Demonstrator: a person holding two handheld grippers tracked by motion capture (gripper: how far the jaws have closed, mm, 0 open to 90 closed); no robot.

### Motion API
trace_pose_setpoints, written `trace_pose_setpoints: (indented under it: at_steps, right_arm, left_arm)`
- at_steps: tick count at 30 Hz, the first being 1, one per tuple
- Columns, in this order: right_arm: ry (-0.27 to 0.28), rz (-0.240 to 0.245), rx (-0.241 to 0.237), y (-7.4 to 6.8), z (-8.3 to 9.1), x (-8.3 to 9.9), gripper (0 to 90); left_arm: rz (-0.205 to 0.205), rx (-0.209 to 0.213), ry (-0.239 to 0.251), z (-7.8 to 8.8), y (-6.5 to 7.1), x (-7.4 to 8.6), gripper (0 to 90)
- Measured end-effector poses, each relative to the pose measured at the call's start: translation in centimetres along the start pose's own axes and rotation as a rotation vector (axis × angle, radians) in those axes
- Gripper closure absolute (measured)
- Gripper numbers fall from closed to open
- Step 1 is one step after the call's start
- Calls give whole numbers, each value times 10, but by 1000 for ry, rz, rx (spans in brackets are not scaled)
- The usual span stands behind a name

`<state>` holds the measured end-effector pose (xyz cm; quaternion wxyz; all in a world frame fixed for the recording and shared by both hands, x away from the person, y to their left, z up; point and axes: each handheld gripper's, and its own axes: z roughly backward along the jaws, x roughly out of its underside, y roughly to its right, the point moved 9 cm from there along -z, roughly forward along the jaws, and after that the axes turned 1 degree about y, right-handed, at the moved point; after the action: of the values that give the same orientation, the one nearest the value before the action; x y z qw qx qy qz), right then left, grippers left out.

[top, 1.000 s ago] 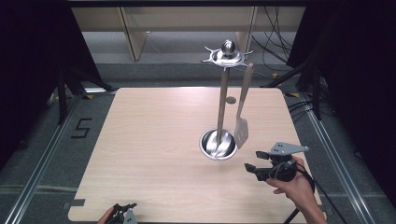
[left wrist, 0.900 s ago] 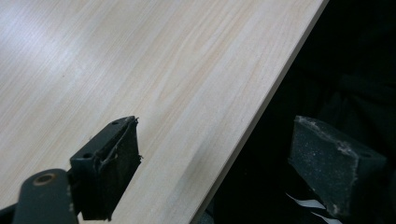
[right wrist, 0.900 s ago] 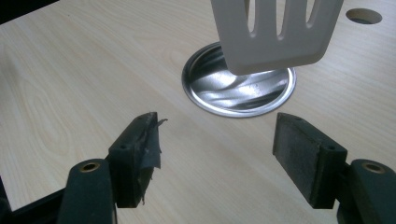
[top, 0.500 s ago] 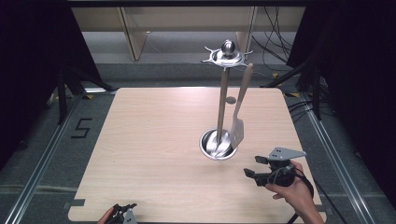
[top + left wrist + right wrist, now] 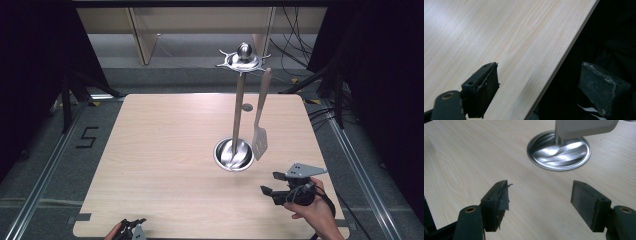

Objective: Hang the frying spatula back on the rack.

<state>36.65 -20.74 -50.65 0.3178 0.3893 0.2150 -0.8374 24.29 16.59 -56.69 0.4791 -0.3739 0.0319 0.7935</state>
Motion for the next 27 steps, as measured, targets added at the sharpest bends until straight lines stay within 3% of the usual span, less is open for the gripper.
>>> trace_pose_setpoints:
  at_steps: [4,7,14,15,17,20,21,26,27]
  right_arm:
    - [7,11,-5,1,-2,3,312]
    - [-5,-10,-5,-1,-3,9,312]
    - [-4,13,11,3,-5,13,310]
    - [-11,-8,8,0,-5,14,309]
    - [1,6,10,1,-6,15,309]
    - [-12,-16,5,-3,-6,19,308]
    - [-18,2,6,-1,-6,20,307]
    - [-16,-16,0,-5,-5,24,304]
    - [-8,10,14,-2,-6,26,302]
  left_arm:
    - [2,5,-1,-1,0,0,152]
    - [-4,0,-4,-1,0,1,152]
    - [-5,-4,-5,-1,0,1,152]
    - [-2,0,-4,-1,0,1,152]
    - [-3,-2,-6,-1,0,1,152]
    - [-5,-4,-5,-1,0,1,152]
    - [-5,-4,-5,-1,0,1,152]
    - [-4,-3,-4,0,0,1,152]
    - [-1,3,-2,-1,1,0,152]
